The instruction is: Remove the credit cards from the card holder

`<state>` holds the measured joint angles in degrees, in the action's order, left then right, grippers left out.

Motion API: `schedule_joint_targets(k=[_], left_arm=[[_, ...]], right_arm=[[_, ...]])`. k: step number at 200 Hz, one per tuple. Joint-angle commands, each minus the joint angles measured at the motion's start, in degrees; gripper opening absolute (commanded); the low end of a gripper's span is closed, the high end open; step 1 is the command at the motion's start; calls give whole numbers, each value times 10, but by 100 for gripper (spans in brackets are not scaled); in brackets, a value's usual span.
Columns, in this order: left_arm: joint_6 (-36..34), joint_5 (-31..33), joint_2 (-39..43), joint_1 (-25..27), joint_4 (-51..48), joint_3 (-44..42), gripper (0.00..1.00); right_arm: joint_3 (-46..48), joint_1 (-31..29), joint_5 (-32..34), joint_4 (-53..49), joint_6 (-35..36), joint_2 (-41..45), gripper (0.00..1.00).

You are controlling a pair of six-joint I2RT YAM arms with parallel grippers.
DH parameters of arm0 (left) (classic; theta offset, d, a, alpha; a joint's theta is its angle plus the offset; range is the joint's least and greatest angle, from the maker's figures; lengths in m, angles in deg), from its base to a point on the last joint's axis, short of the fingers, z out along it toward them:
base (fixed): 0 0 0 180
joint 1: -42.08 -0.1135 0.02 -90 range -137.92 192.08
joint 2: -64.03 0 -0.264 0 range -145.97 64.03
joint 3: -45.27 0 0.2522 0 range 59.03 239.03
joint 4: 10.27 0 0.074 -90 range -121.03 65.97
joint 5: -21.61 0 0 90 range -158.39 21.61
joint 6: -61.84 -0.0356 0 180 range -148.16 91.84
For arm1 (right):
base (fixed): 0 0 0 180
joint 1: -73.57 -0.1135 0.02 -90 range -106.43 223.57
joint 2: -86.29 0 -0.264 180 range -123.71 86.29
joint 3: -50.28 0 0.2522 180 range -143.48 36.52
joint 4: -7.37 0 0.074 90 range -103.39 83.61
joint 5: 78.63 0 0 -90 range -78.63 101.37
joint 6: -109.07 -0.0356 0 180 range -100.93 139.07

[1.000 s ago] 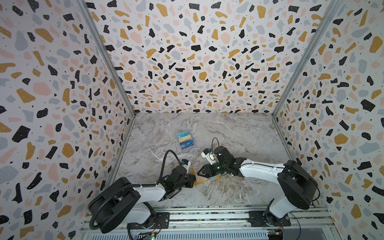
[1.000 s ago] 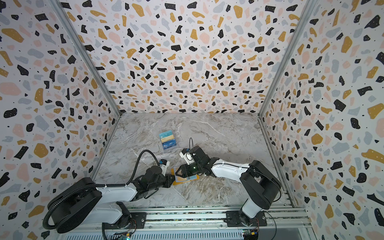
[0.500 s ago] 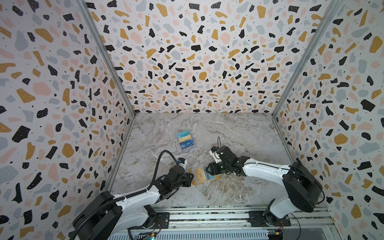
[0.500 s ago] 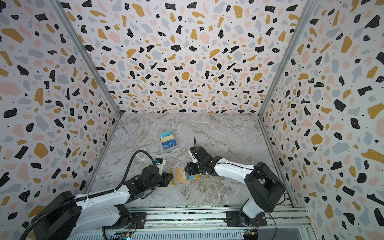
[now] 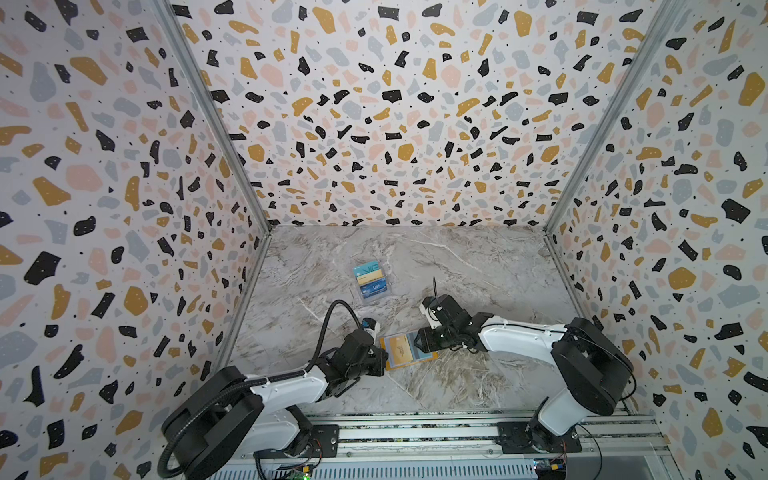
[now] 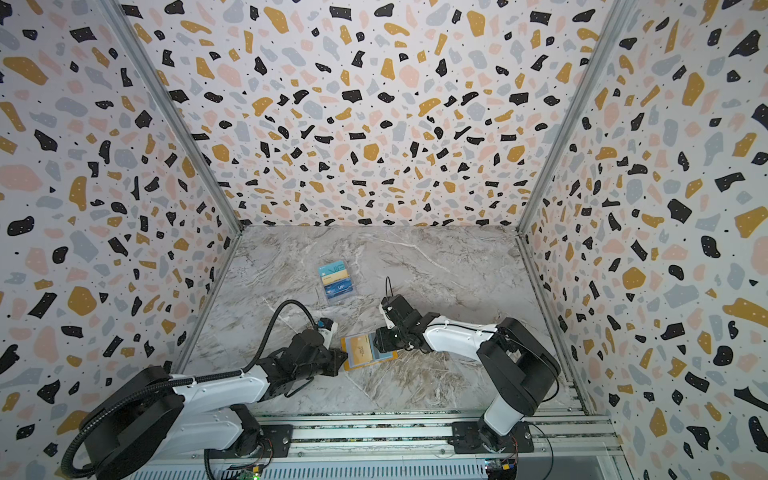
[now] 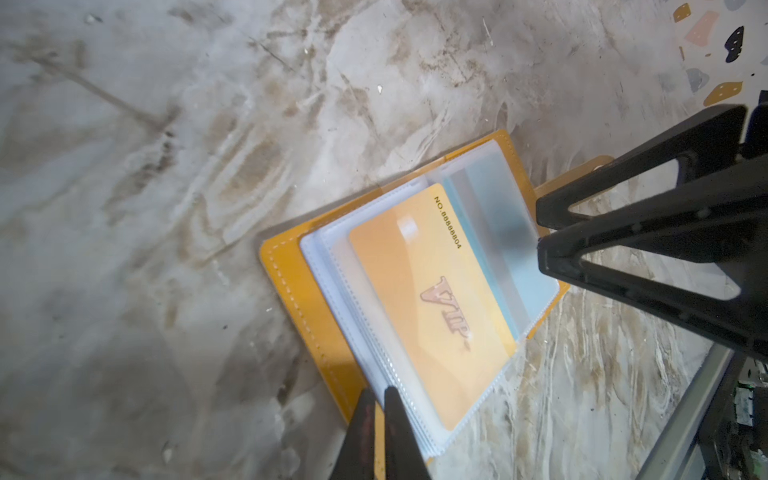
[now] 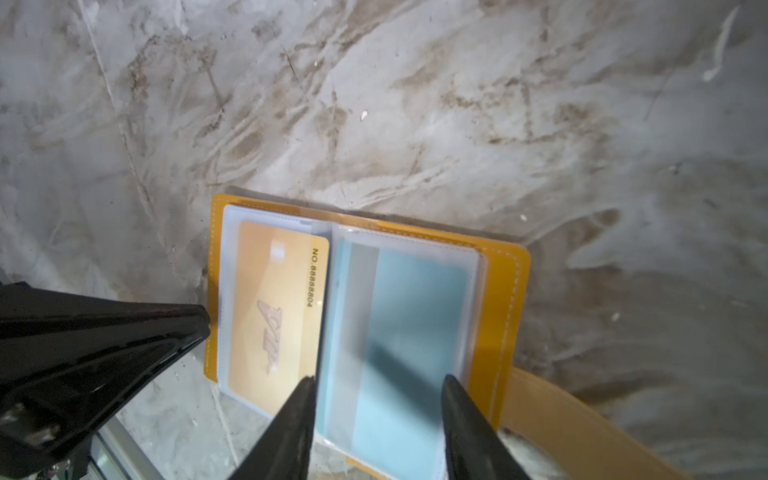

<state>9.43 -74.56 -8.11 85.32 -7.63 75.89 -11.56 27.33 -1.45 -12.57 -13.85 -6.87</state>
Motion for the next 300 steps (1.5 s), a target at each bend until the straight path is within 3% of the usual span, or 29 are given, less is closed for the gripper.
schedule_joint_targets(k=[1,65,124,192,249,300], left_arm=[[-8,-1,-7,1,34,5,8],[5,-5,-35,2,59,-21,5],[15,3,-30,1,62,-37,4],[16,4,-28,2,53,-34,4],[15,-1,-38,1,60,-36,4],[17,-2,-40,1,64,-37,4]], right_arm=[[-5,2,-6,-9,-5,-6,50],[-5,2,-10,-10,-10,-18,51],[-11,1,46,-46,-4,-2,55],[-7,-1,42,-44,-4,-1,55],[7,1,-48,12,-12,-17,54],[34,20,-118,80,-34,22,54]])
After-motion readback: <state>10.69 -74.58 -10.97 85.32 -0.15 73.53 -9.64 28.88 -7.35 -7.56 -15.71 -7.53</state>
